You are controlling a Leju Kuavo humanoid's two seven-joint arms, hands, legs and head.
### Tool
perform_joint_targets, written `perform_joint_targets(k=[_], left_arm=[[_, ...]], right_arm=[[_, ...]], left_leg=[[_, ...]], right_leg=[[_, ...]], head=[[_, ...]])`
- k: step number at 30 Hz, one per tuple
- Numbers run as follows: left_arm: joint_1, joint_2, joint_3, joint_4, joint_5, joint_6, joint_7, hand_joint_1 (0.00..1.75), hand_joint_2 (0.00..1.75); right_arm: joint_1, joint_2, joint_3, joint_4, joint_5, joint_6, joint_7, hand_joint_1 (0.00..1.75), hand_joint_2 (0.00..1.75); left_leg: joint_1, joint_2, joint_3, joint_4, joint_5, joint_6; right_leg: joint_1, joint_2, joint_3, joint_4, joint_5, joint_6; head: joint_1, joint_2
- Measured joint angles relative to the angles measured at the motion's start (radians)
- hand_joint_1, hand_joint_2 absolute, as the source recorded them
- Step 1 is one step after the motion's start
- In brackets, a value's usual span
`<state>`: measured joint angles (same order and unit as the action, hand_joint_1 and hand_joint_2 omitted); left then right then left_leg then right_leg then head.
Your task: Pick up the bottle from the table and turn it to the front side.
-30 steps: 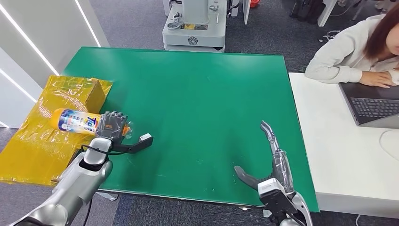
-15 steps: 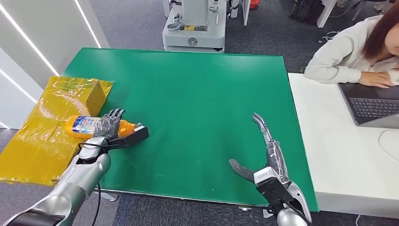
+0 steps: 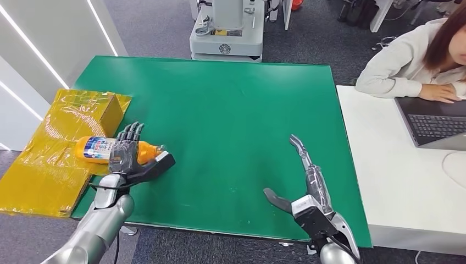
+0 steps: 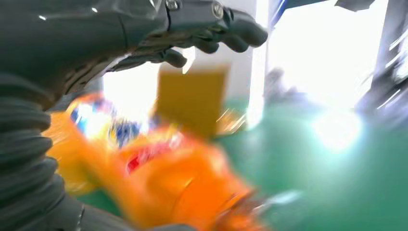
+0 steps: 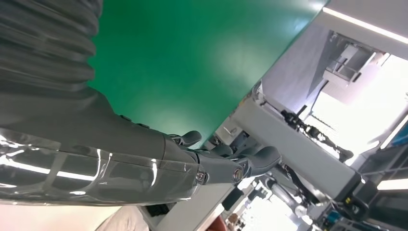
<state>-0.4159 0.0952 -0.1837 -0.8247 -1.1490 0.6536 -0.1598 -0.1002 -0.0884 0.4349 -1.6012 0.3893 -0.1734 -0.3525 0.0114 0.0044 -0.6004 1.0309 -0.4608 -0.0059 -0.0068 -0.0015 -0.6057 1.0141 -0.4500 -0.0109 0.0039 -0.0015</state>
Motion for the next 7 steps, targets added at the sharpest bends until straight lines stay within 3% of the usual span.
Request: perform_joint_targets(k=[2, 5, 7], left_arm=[[0.054, -0.039, 0.037, -0.107, 0.046, 0.037, -0.159, 0.00, 1.75], [0.131, -0.123, 0.130, -0.302, 0.193, 0.042, -0.466, 0.00, 1.75], [0.164, -0.163, 0.167, -0.412, 0.250, 0.043, -0.543, 0.00, 1.75]], right_arm=[[0.002, 0.003, 0.001, 0.008, -0.015, -0.007, -0.015, 0.00, 1.75], [0.004, 0.009, 0.002, 0.032, -0.071, -0.025, -0.055, 0.00, 1.75], [0.007, 0.015, 0.003, 0.046, -0.100, -0.035, -0.079, 0.00, 1.75]], left_leg=[[0.000, 0.000, -0.001, 0.000, -0.001, 0.000], [0.000, 0.000, -0.001, 0.000, -0.002, 0.001], [0.000, 0.000, -0.001, 0.000, -0.003, 0.001]], right_leg=[[0.000, 0.000, 0.000, -0.001, 0.000, 0.001], [0.000, 0.000, 0.000, -0.001, -0.001, 0.002], [0.000, 0.000, 0.000, -0.002, -0.001, 0.002]], head=[[0.000, 0.000], [0.000, 0.000], [0.000, 0.000]])
